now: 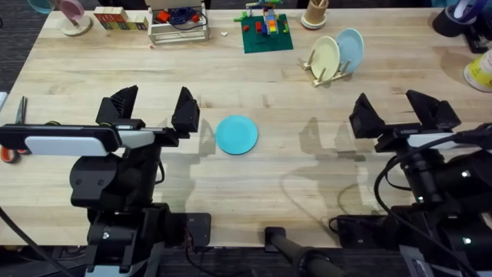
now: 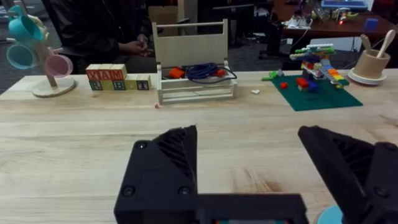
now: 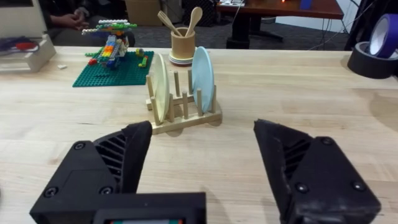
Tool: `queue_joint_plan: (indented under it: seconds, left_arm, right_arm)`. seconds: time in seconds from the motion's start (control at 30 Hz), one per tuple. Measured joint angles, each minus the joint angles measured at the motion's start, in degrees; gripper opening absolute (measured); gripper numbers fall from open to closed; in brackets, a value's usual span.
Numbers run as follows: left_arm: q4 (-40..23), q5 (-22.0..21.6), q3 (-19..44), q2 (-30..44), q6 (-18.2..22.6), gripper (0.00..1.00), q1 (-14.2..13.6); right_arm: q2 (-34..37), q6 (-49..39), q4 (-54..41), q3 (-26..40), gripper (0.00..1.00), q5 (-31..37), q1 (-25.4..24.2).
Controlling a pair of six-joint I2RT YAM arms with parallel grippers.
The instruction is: Pick up the plates from the table one by one and place each into a slot on the dish rack.
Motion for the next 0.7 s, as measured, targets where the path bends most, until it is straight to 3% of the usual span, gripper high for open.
queue_joint_plan:
  seconds: [0.7]
  left_arm:
    - [0.07,0.02,0.0,0.0,0.02,0.995,0.02]
  right_arm:
    - [0.0,0.0,-0.83,0.09,0.992,-0.02,0.0]
